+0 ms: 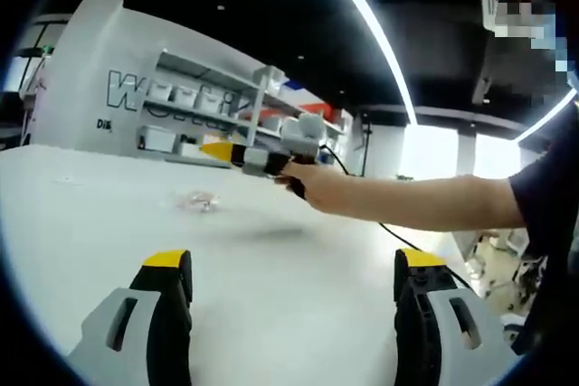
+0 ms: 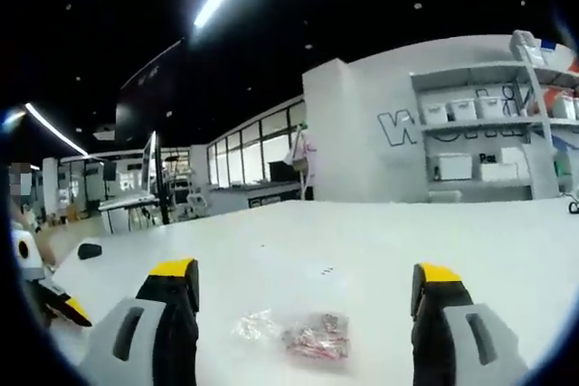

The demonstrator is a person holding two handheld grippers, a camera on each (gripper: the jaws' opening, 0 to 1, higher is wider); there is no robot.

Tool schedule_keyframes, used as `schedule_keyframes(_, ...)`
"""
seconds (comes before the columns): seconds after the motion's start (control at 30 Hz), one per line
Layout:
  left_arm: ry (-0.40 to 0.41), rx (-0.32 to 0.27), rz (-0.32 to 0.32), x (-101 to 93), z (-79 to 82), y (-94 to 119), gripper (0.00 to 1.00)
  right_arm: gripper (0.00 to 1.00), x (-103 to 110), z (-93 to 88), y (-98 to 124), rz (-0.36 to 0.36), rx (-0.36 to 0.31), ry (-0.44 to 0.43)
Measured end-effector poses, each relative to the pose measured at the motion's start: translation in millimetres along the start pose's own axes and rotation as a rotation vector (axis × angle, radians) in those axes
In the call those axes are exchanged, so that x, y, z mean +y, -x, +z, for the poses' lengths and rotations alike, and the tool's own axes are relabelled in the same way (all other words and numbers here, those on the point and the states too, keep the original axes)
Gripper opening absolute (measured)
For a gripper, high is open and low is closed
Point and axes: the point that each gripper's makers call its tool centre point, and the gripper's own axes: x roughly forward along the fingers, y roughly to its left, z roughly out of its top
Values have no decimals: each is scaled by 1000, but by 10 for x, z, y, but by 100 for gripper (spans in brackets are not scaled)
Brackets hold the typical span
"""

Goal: Open the resealable bag by pulling the two sides of the seal apart until the entire bag opening is separated and visibly accessible.

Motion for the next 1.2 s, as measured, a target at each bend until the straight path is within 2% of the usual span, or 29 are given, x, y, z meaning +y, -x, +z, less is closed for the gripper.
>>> schedule_keyframes(0.07,-1,0,1,2,-1,0,91,99,17,-34,26,3,29,10)
schedule_keyframes(0.3,-8,4,11,21,-3,-1,91,99,107,-21,188,3,50,27)
schedule_keyframes(0.57,-13,12,21,43,-13,-2,90,98,137,-121,389,-20,90,37)
schedule_keyframes(0.67,-16,18,21,46,-24,-9,90,98,221,-182,470,-19,104,45)
schedule_keyframes(0.97,-24,24,24,45,-37,-12,90,95,475,-317,813,-18,120,50)
schedule_keyframes(1.2,-27,29,31,58,-48,-15,89,94,478,-272,954,-24,114,61)
